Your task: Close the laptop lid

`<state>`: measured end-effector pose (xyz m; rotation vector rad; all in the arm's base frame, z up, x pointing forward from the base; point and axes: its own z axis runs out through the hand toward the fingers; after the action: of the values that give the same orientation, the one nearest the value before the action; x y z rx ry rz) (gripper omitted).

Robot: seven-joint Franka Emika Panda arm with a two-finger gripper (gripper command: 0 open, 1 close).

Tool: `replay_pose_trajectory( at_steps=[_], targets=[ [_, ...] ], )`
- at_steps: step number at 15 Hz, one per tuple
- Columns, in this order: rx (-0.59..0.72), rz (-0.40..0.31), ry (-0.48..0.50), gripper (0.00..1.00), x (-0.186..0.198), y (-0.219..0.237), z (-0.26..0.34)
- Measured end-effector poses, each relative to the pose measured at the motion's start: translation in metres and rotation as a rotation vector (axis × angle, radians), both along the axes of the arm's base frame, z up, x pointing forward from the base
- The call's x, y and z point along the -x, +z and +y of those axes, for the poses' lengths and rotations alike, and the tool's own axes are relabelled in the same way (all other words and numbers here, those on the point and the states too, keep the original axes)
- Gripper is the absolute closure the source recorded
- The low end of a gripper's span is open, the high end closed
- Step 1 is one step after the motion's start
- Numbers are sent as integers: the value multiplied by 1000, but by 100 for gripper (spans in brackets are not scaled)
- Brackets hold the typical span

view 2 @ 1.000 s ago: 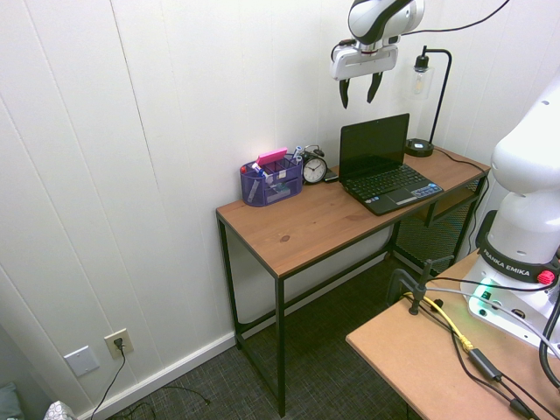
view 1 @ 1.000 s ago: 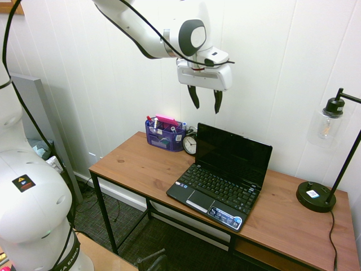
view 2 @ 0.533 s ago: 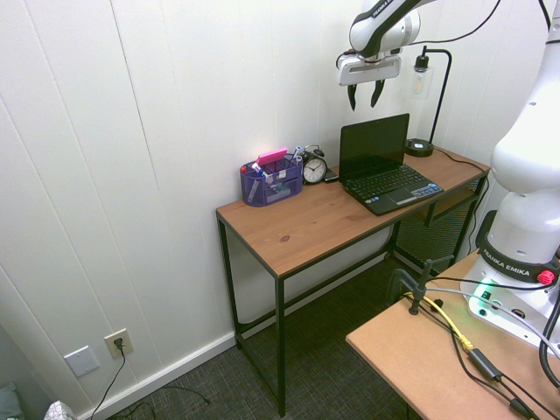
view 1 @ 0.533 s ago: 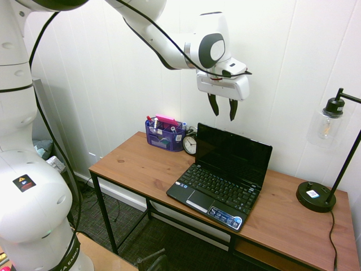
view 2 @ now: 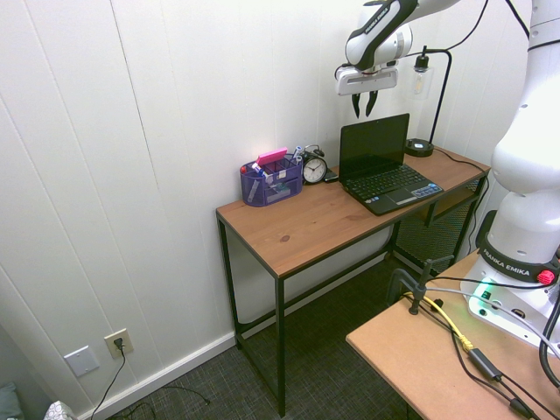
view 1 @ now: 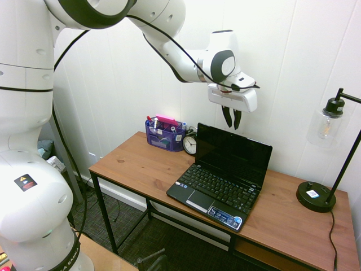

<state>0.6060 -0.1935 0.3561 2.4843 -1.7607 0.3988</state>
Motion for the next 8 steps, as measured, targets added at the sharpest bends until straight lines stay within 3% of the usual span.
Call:
replay_pose_trajectory(
  at_steps=[8],
  targets=[
    [-14,51,-3,100,8,-23,4]
  ],
)
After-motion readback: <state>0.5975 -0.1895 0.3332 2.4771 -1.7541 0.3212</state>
